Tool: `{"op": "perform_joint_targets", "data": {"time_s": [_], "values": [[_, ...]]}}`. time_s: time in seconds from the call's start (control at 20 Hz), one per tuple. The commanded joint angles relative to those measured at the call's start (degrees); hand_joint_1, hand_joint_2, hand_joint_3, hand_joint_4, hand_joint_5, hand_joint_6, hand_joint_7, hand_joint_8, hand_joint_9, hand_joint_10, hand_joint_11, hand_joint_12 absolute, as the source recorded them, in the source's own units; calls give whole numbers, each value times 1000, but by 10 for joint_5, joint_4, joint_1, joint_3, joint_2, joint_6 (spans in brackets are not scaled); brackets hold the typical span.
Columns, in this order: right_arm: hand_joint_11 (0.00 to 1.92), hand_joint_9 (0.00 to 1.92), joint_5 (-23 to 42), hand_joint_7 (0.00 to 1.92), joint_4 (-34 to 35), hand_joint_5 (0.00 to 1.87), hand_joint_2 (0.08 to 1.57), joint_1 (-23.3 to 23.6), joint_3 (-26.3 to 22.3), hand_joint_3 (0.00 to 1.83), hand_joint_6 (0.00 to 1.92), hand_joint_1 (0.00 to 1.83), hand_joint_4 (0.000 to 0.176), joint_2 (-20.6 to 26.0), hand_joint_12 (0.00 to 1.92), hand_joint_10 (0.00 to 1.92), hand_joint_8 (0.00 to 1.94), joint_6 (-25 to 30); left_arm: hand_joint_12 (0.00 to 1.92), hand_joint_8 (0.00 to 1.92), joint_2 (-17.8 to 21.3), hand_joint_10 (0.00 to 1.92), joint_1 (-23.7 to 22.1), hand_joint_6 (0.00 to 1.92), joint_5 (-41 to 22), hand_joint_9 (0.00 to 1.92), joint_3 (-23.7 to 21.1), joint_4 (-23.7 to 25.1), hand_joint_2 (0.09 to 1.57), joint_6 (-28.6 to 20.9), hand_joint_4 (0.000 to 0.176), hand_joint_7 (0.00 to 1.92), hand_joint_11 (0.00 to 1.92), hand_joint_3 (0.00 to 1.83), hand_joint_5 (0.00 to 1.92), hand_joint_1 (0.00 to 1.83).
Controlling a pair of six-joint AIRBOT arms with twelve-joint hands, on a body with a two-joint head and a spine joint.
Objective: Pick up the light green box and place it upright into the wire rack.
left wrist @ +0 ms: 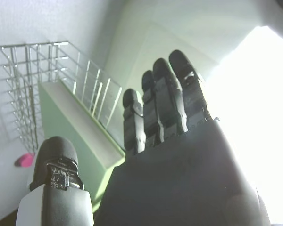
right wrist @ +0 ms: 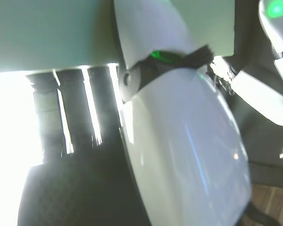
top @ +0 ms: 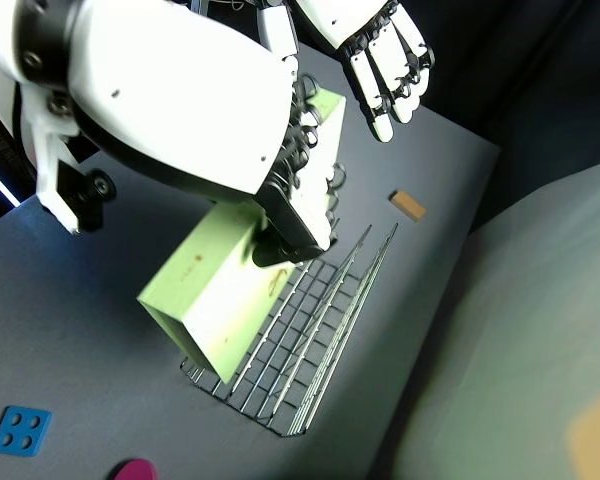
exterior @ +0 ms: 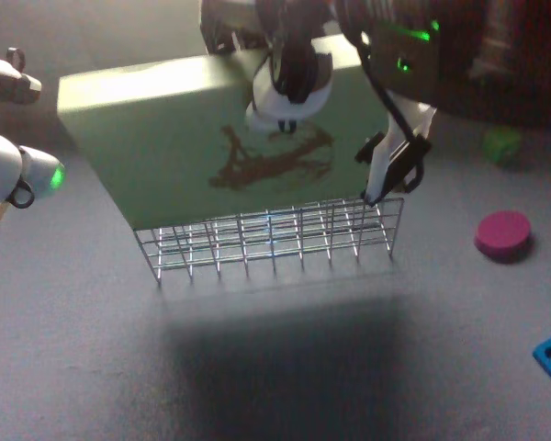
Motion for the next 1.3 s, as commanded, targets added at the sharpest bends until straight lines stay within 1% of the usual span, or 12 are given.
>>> {"op": "perform_joint_targets", "data": {"time_s": [0.0, 0.05, 0.15, 0.25, 0.3, 0.35, 0.4, 1.0, 1.05, 1.15, 1.2, 1.25], "values": [[688, 809, 26, 881, -41, 737, 1184, 4, 3, 1, 1167, 1352, 0, -3, 1538, 1448, 1172, 3, 642, 5, 2, 2, -6, 4, -12, 243, 1, 43, 1218, 2, 109, 250, 0, 0, 247, 194], [687, 807, 27, 879, -45, 734, 1185, 0, 7, 1, 1169, 1353, 0, -5, 1540, 1451, 1177, 6, 643, 4, 2, 2, -6, 5, -12, 243, 1, 43, 1218, 2, 109, 250, 0, 0, 251, 193], [690, 828, 32, 936, -57, 780, 1181, -10, 16, 0, 1164, 1212, 0, -8, 1529, 1173, 1219, 18, 644, 4, 2, 2, -7, 6, -11, 243, 2, 43, 1218, 2, 109, 252, 0, 0, 255, 193], [687, 834, 40, 937, -58, 787, 1180, -20, 28, 0, 1158, 1206, 0, -12, 1522, 1150, 1223, 30, 645, 5, 2, 4, -7, 7, -10, 248, 1, 43, 1218, 2, 109, 255, 0, 0, 258, 194], [687, 834, 46, 937, -58, 787, 1180, -25, 34, 0, 1155, 1207, 0, -13, 1522, 1149, 1225, 36, 659, 3, 2, 3, -7, 5, -10, 249, 1, 43, 1217, 2, 110, 256, 0, 0, 260, 195], [687, 812, 49, 892, -58, 750, 1181, -30, 39, 4, 1152, 1324, 0, -14, 1524, 1386, 1194, 42, 682, 2, 2, 2, -7, 3, -10, 249, 1, 43, 1217, 2, 110, 256, 0, 0, 260, 194], [689, 806, 53, 883, -58, 742, 1182, -36, 44, 4, 1154, 1347, 0, -15, 1525, 1431, 1191, 46, 699, 2, 2, 3, -7, 2, -10, 254, 1, 41, 1218, 2, 109, 257, 0, 0, 261, 194], [685, 805, 75, 875, -70, 742, 1185, -81, 78, 0, 1158, 1353, 0, -27, 1535, 1449, 1192, 104, 685, 0, 2, 1, -10, 1, 1, 255, -4, 36, 1217, 2, 109, 252, 0, 0, 262, 203], [683, 812, 77, 921, -70, 779, 1182, -84, 81, 0, 1159, 1234, 0, -28, 1533, 1250, 1221, 109, 686, 0, 2, 1, -10, 1, 1, 255, -4, 35, 1217, 2, 109, 252, 0, 0, 262, 203], [687, 834, 81, 936, -72, 792, 1179, -93, 89, 0, 1153, 1207, 0, -32, 1524, 1156, 1223, 113, 686, 0, 2, 0, -10, 1, 1, 253, -4, 35, 1216, 2, 110, 252, 0, 0, 262, 203], [687, 817, 80, 893, -78, 758, 1179, -100, 94, 4, 1148, 1324, 0, -35, 1525, 1380, 1190, 116, 685, 0, 2, 0, -10, 1, 1, 253, -3, 36, 1216, 2, 110, 252, 0, 0, 262, 204], [687, 817, 81, 893, -82, 758, 1179, -102, 96, 4, 1148, 1324, 0, -35, 1525, 1380, 1190, 120, 685, 0, 2, 0, -10, 1, 1, 253, -3, 36, 1216, 2, 110, 252, 0, 0, 262, 204]]}}
